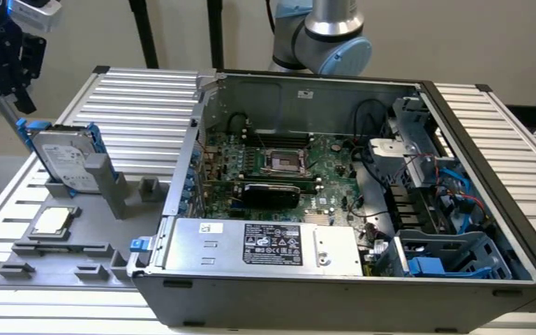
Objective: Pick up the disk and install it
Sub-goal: 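Pick up the disk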
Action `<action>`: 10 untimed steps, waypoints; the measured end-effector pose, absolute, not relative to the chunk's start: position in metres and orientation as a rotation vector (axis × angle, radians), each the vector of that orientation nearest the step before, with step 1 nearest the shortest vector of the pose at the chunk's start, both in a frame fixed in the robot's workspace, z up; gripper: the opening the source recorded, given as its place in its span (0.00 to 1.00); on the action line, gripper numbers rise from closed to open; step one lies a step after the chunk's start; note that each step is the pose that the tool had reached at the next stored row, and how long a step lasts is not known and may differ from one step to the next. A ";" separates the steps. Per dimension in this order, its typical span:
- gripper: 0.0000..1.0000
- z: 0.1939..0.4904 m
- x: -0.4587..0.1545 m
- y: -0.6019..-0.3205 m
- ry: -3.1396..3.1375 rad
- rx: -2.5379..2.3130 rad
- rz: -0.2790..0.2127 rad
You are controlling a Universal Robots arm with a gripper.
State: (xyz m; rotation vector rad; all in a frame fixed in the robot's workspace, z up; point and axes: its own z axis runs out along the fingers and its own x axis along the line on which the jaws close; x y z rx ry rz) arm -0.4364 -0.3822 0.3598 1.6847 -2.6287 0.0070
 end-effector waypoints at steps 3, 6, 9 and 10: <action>0.11 0.360 -0.436 -0.382 -2.583 1.755 0.009; 0.11 0.360 -0.436 -0.382 -2.536 1.826 0.011; 0.11 0.359 -0.436 -0.382 -2.487 1.898 0.015; 0.11 0.359 -0.436 -0.382 -2.470 1.921 0.016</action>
